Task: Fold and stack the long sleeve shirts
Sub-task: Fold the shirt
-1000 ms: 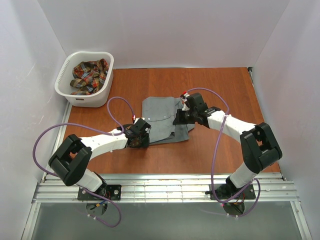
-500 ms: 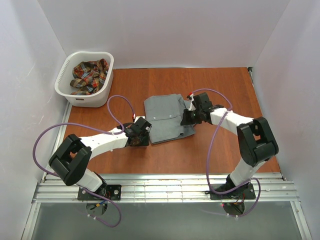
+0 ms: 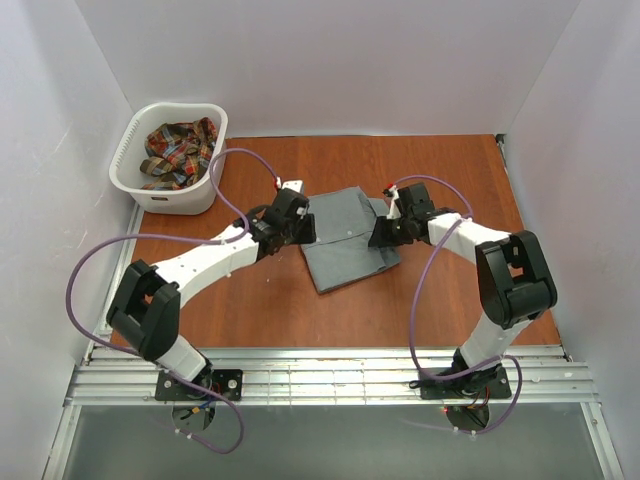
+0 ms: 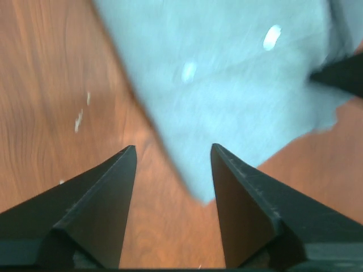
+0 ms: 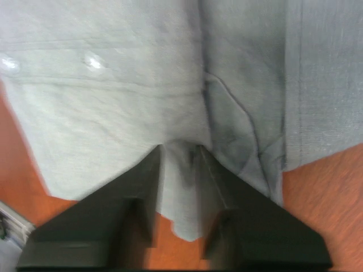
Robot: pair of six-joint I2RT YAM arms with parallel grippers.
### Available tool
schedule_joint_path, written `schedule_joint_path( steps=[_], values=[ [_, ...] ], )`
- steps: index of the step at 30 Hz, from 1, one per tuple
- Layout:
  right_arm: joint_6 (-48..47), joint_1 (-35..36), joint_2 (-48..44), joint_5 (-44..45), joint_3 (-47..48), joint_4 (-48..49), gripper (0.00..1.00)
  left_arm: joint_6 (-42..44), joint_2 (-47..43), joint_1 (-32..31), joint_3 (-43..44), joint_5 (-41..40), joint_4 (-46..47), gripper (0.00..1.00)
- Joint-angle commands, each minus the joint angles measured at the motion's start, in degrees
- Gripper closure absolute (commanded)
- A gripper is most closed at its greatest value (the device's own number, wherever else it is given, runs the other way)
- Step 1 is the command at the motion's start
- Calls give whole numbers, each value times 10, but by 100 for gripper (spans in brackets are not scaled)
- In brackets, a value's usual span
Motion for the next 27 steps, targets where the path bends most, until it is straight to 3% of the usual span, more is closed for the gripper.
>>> schedule_joint_path(
  steps=[1, 3, 5, 10, 15, 21, 22, 27],
  values=[
    [-23, -1, -43, -11, 30, 6, 66, 51, 41, 32, 60, 14, 38, 45],
    [-22, -3, -65, -5, 18, 5, 57, 89, 76, 56, 93, 50, 73, 37],
    [-13, -3, -94, 7, 4, 2, 56, 112, 127, 71, 123, 73, 93, 33],
    [51, -2, -165, 16, -78, 4, 54, 135, 240, 108, 215, 127, 96, 30],
    [86, -1, -183, -20, -137, 23, 54, 137, 299, 125, 237, 143, 97, 29],
    [109, 6, -144, -45, -171, 86, 58, 89, 305, 143, 188, 149, 96, 40],
    [109, 6, -126, -46, -169, 95, 60, 69, 297, 142, 160, 149, 95, 46],
    [78, 5, -73, -30, -112, 109, 71, -15, 222, 143, 34, 138, 76, 55]
  ],
)
